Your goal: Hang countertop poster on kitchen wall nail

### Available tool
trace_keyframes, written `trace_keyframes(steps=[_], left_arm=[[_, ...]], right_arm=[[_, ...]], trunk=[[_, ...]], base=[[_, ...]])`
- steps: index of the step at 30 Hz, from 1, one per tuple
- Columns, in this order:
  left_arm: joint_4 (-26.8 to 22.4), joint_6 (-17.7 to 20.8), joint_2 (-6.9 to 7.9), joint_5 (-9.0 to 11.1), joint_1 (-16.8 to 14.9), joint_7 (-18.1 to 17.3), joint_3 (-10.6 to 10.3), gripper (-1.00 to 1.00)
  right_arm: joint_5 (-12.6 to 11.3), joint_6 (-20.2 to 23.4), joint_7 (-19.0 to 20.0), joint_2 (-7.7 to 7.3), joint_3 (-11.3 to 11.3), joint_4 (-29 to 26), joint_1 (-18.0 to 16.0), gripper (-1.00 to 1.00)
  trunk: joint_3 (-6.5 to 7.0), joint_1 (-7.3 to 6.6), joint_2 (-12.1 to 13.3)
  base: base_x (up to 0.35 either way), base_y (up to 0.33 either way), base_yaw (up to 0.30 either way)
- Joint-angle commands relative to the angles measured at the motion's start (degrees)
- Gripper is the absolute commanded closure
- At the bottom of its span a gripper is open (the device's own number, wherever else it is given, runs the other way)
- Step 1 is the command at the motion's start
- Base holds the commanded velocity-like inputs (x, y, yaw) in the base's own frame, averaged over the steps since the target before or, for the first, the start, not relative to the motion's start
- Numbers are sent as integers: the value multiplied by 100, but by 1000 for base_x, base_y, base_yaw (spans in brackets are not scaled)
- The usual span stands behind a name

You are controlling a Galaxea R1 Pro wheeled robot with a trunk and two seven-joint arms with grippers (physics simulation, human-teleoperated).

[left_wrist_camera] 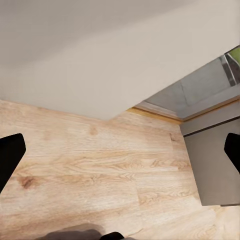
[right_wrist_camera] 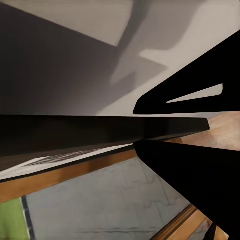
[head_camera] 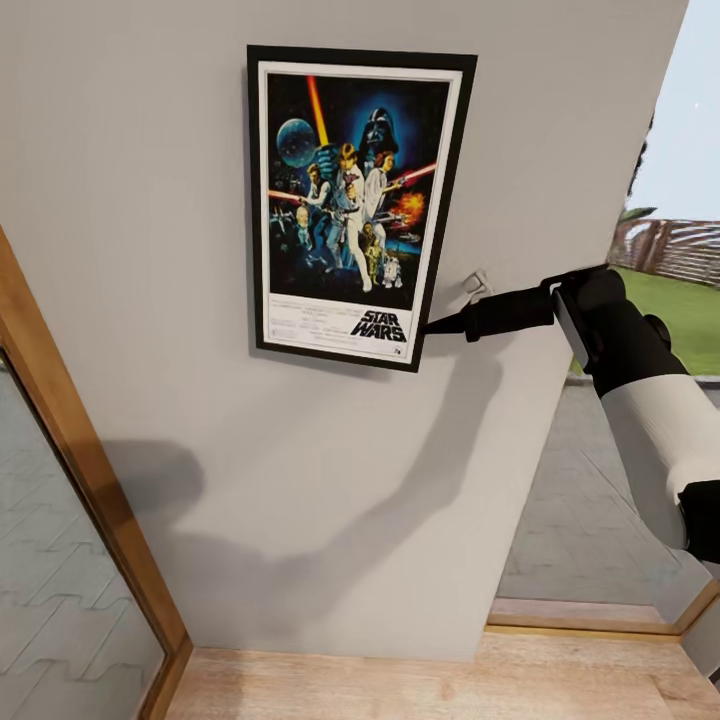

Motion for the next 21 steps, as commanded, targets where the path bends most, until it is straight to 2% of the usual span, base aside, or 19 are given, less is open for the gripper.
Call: trace_keyframes(steps=[1, 10, 21], left_arm=[[5, -28, 1, -41, -5, -16, 45, -100], [5, -28, 1, -41, -4, -16, 45, -100], [5, -28, 1, -41, -4, -15, 45, -100]], right_arm=[[123, 24, 34, -4, 12, 7, -5, 100], [122, 15, 40, -4, 12, -45, 69, 100], [122, -227, 40, -4, 12, -223, 267, 100]], trunk=[[-15, 5, -11], [-15, 5, -11], [-15, 5, -11]], base=[[0, 0, 0], [0, 0, 0], [0, 0, 0]])
